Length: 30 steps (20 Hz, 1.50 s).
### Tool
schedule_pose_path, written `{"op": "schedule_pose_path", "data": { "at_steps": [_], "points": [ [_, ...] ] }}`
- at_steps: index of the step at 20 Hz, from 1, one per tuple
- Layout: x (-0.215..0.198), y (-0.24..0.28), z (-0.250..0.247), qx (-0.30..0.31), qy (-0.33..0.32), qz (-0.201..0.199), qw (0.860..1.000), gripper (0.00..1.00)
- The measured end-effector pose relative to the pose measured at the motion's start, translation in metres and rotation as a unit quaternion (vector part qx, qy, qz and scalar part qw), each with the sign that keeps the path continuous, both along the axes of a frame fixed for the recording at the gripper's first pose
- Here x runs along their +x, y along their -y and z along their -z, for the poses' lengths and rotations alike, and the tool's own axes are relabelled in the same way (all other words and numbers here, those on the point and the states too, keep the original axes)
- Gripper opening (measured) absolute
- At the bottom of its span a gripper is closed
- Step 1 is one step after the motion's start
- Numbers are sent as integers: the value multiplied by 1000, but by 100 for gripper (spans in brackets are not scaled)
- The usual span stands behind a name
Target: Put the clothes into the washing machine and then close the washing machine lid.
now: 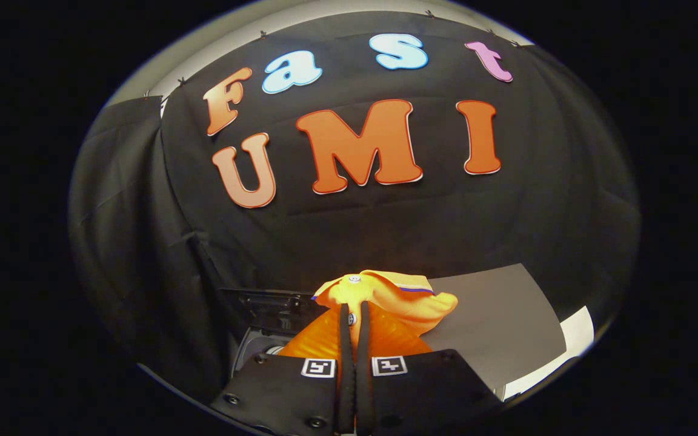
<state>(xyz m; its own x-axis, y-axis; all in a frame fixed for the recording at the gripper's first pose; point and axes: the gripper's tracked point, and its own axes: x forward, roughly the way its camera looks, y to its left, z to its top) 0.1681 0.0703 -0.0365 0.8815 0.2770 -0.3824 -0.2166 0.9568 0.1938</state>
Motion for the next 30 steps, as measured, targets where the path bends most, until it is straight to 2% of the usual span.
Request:
{"op": "schedule_pose_path", "data": {
  "at_steps": [6,13,22,30],
  "points": [
    [-24,-70,-7,0,7,-37,999,9],
    [-34,-159,23,5,-17,-76,997,9],
    [-12,-249,103,0,-79,-116,990,9],
    [24,-288,187,-2,-133,-140,981,9]
  ]
}}
